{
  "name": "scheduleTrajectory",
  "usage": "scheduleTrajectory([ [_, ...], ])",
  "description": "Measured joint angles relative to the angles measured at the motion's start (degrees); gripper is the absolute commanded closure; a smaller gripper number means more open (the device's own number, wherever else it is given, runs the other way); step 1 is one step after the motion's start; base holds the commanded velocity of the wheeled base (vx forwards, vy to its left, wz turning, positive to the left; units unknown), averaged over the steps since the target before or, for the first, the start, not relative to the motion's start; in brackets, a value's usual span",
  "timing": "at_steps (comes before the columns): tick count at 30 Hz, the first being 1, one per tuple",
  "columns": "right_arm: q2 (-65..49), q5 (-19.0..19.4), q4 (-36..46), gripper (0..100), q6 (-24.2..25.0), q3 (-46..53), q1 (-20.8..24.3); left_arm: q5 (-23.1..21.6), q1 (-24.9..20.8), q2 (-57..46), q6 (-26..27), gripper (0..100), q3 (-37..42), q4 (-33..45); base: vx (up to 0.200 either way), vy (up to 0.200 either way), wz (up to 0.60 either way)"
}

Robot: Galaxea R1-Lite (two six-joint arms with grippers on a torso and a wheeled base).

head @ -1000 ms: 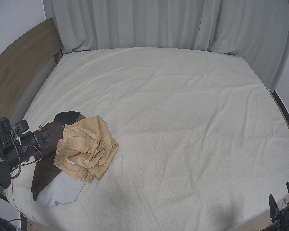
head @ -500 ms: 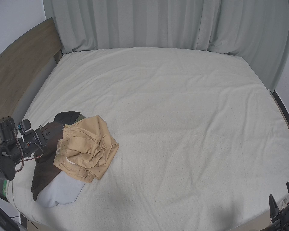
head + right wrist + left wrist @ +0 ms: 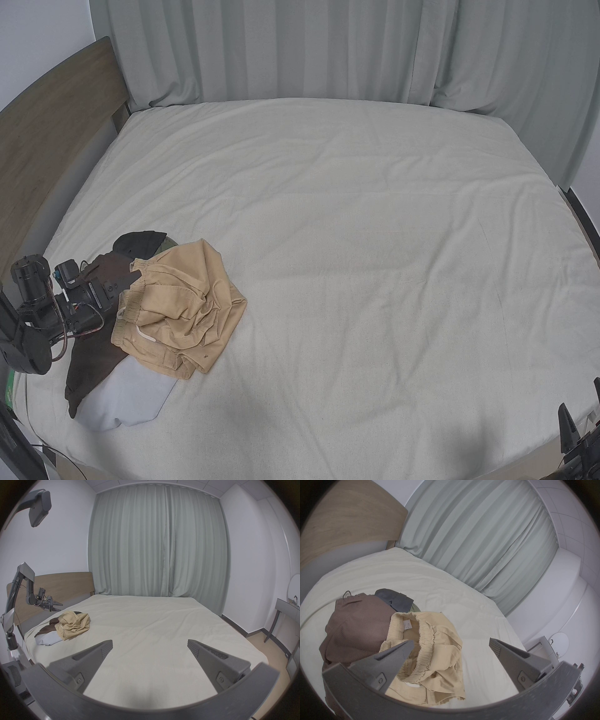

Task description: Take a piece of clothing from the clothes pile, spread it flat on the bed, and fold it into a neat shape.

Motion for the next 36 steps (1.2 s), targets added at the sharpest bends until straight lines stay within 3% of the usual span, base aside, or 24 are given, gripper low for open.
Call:
scheduleTrajectory([
  [36, 0.0, 0.0, 0.0, 0, 0.0, 0.0, 0.0, 2.8, -6.4, 9.0, -0.3, 0, -7.2, -1.4, 0.0, 0.0, 0.0],
])
